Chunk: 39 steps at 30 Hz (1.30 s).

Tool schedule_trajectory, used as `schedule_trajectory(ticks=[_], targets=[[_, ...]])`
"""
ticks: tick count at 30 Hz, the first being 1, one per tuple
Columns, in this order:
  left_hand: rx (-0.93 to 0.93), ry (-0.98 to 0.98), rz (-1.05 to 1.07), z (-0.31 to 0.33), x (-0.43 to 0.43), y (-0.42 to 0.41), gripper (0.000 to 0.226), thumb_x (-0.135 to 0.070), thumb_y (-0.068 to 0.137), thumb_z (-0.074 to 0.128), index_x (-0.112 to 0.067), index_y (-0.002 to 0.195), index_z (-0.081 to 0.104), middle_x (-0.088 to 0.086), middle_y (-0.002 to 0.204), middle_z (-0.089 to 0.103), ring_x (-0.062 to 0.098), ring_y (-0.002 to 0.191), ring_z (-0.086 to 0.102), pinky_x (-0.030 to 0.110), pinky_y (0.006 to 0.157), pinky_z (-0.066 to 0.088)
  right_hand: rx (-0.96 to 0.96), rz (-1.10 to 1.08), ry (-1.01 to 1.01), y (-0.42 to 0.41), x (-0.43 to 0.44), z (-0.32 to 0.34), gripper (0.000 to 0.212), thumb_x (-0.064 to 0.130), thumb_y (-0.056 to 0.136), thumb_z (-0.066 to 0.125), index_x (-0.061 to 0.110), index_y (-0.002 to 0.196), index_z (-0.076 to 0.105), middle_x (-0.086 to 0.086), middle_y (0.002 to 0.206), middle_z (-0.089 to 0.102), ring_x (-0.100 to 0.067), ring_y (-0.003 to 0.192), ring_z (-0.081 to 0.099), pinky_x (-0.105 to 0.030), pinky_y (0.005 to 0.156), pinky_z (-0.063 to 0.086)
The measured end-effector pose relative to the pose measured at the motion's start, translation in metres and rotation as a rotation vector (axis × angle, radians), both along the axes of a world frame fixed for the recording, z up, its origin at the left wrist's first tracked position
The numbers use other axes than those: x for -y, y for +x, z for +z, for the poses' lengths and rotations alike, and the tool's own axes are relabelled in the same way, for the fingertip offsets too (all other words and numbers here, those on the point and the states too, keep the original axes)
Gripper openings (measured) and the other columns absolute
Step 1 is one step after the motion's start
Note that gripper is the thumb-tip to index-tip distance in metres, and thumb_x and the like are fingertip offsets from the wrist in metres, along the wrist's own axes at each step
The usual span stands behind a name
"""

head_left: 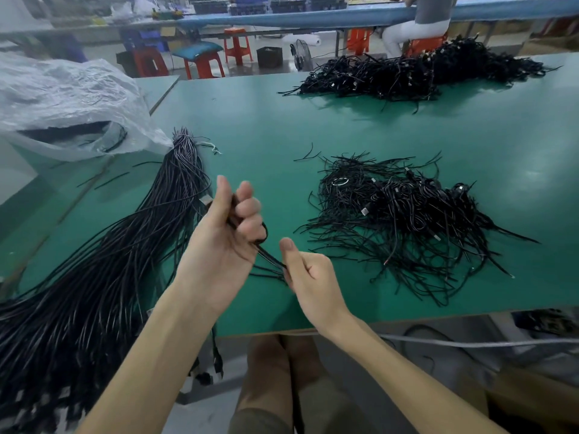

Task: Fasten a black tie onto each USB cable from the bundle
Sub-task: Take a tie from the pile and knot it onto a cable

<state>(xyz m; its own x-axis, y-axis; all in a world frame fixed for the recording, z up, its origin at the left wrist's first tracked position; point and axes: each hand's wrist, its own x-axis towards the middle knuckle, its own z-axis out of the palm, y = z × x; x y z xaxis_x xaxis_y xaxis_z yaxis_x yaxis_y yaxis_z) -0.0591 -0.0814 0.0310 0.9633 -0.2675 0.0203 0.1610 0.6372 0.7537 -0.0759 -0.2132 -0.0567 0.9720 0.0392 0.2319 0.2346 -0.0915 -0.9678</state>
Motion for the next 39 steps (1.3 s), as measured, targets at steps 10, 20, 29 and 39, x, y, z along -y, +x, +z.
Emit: schedule_trajectory(ticks=[10,20,29,39], targets=[[0.543,1.698,-0.246,-0.016,-0.003,-0.006,0.067,-0.071,0.093,0.029,-0.023,0.063,0.064,-0.007,0.053,0.061,0.009,0.048,0.055,0.014,0.05,0.039,0.056,-0.075,-0.122,0.031,0.02,0.026,0.065,0.038,0.105,0.05,0.016,0.05,0.023,-0.001,0.047,0.022,-0.015,0.047,0.021,-0.032,0.049,0.019],[0.536,1.223,-0.034,-0.04,-0.002,0.006,0.061,-0.062,0.101,0.031,-0.019,0.093,0.073,-0.004,0.094,0.078,0.02,0.095,0.071,0.028,0.09,0.054,0.067,-0.048,0.06,0.013,0.015,0.031,0.059,0.038,0.104,0.046,0.026,0.05,0.027,0.005,0.05,0.026,-0.01,0.049,0.022,-0.022,0.05,0.021],[0.106,0.504,0.023,-0.031,0.006,0.0,0.051,-0.041,0.109,0.038,-0.002,0.127,0.066,0.013,0.125,0.073,0.025,0.12,0.068,0.038,0.1,0.057,0.101,0.007,-0.043,0.003,-0.009,0.019,0.059,0.047,0.107,0.042,0.023,0.052,0.038,0.006,0.047,0.036,-0.011,0.047,0.03,-0.03,0.049,0.025],[-0.211,-0.03,0.064,-0.03,-0.005,0.009,0.044,-0.039,0.107,0.044,-0.023,0.069,0.06,-0.01,0.063,0.039,0.008,0.044,0.036,0.021,0.05,0.045,0.088,0.07,-0.371,0.003,0.001,0.011,0.041,0.042,0.105,0.053,0.013,0.076,0.059,0.008,0.053,0.048,-0.014,0.051,0.04,-0.026,0.058,0.031]])
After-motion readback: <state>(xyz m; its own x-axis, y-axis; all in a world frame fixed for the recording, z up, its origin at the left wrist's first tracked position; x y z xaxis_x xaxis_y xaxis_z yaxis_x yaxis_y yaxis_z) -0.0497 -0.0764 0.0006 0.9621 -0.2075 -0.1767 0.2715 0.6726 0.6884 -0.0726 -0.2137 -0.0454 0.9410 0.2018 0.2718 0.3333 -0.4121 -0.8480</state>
